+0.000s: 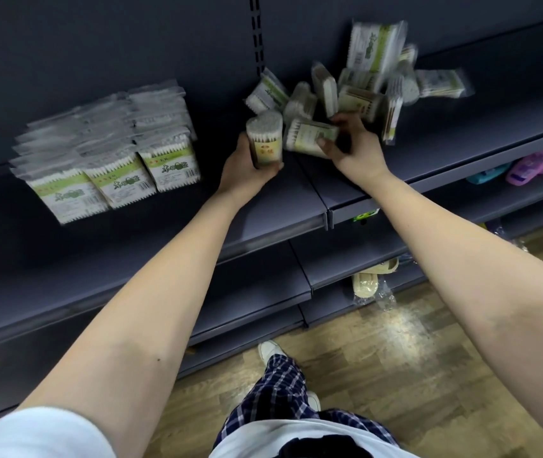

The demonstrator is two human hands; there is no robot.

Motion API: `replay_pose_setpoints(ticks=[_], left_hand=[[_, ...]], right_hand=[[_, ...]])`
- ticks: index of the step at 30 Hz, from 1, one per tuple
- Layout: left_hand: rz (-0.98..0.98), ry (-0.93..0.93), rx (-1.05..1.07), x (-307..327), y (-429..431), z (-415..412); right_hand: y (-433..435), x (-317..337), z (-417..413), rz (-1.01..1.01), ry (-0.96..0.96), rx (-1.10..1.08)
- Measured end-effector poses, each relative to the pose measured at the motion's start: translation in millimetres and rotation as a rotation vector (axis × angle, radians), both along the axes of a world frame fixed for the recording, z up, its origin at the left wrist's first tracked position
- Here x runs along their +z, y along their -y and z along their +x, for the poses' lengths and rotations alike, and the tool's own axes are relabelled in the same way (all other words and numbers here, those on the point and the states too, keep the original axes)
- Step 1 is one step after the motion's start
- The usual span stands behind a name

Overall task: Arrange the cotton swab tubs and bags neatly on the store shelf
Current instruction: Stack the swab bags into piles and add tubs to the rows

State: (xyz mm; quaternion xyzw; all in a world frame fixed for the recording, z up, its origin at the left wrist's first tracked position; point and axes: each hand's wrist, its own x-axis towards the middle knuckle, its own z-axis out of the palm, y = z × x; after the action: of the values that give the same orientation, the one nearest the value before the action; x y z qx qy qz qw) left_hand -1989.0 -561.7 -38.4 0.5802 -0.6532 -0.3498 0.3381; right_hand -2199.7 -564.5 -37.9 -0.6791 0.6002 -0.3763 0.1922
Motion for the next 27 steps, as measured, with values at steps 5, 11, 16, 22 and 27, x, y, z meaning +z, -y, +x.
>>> replay_pose_setpoints(ticks=[5, 11, 16, 22, 27], left_hand=[[-0.015, 0.016, 0.024, 0, -1, -1], [-0.032, 0.032, 0.036, 1, -1, -1], [-0.071, 0.059, 0.045, -3, 0, -1], [-0.065, 0.017, 0.069, 0, -3, 0], [-0.089, 0.061, 0.053, -1, -3, -3]], right_hand=[[-3, 2, 1, -0.012, 0.007, -0.018], [-4, 6, 1, 0.010, 0.021, -0.043], [2, -1, 3, 0.084, -0.269, 0.009], [4, -1, 4, 0.126, -0.164, -0.009], [9, 1, 5, 0.219, -0.131, -0.090]])
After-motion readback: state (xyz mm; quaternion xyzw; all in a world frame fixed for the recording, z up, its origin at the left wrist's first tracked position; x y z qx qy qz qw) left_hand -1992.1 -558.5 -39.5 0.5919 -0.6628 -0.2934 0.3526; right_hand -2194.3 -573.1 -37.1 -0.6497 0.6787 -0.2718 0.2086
